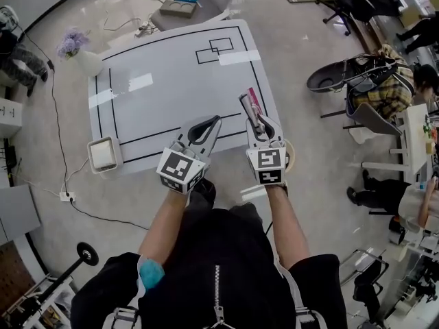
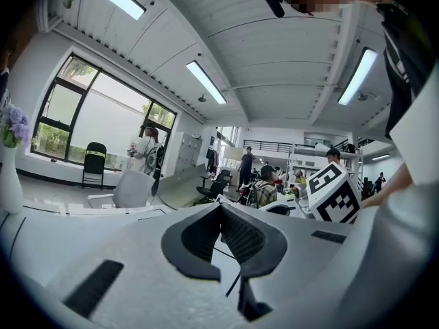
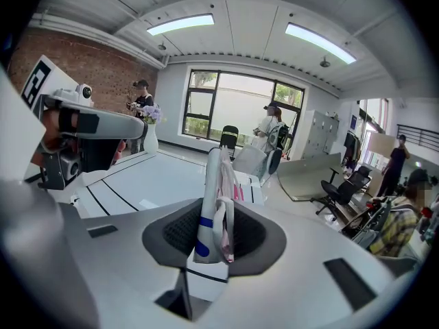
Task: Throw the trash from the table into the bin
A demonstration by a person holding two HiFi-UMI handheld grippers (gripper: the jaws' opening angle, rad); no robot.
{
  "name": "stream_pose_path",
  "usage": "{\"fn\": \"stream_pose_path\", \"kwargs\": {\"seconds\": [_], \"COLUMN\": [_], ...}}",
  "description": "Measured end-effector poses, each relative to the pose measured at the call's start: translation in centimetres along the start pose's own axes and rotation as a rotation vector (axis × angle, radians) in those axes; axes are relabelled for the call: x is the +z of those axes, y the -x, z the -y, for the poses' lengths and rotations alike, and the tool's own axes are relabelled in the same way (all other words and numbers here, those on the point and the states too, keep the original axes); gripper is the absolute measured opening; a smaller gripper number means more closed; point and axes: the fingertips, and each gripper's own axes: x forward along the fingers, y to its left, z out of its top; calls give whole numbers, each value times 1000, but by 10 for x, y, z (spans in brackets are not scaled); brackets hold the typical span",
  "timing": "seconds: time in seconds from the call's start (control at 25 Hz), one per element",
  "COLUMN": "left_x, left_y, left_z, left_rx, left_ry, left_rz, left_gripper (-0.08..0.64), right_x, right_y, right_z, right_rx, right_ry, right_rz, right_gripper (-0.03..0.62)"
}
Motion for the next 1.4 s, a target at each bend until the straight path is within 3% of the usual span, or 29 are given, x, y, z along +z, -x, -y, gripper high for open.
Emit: {"fn": "stream_pose_path", "kwargs": {"seconds": [0.48,0.76,1.4], "left_x": [-8,-18,-53], "left_y": [-35,-53,-96], "left_z": [92,163,351], "left_rx": [-55,-107,-243], "left_ry": [-31,-93,-109], "left_rz": [-18,-46,-90], "left_gripper": [5,5,5], "right_x": [-41,-80,-187], "right_y": [67,121,268], "right_z": [55,93,172], "right_rx": [-45,-86,-189], "right_ry": [-48,-92,-188], "right_rz": [23,32,24], "right_gripper": [95,95,95]}}
